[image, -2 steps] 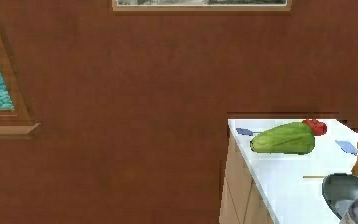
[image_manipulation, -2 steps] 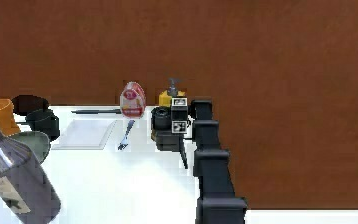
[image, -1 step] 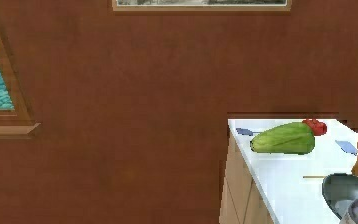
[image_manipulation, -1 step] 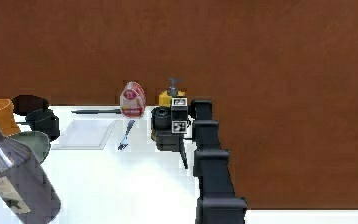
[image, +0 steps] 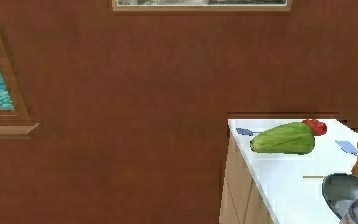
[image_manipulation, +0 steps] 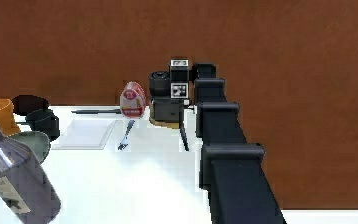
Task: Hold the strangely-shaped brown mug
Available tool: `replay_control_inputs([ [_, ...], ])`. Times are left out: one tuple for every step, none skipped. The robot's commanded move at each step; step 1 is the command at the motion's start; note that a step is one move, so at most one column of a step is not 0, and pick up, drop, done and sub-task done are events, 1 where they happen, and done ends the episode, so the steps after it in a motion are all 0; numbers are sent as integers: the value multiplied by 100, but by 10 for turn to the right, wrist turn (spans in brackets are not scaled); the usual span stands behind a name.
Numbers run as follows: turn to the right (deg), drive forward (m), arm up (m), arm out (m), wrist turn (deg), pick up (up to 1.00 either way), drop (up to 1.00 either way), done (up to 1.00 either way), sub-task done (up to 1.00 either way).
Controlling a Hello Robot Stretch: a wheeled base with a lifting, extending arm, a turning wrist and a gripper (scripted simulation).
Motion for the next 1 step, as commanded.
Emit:
replay_control_inputs([
  [0, 0, 0, 0, 0, 0, 0, 100, 0],
])
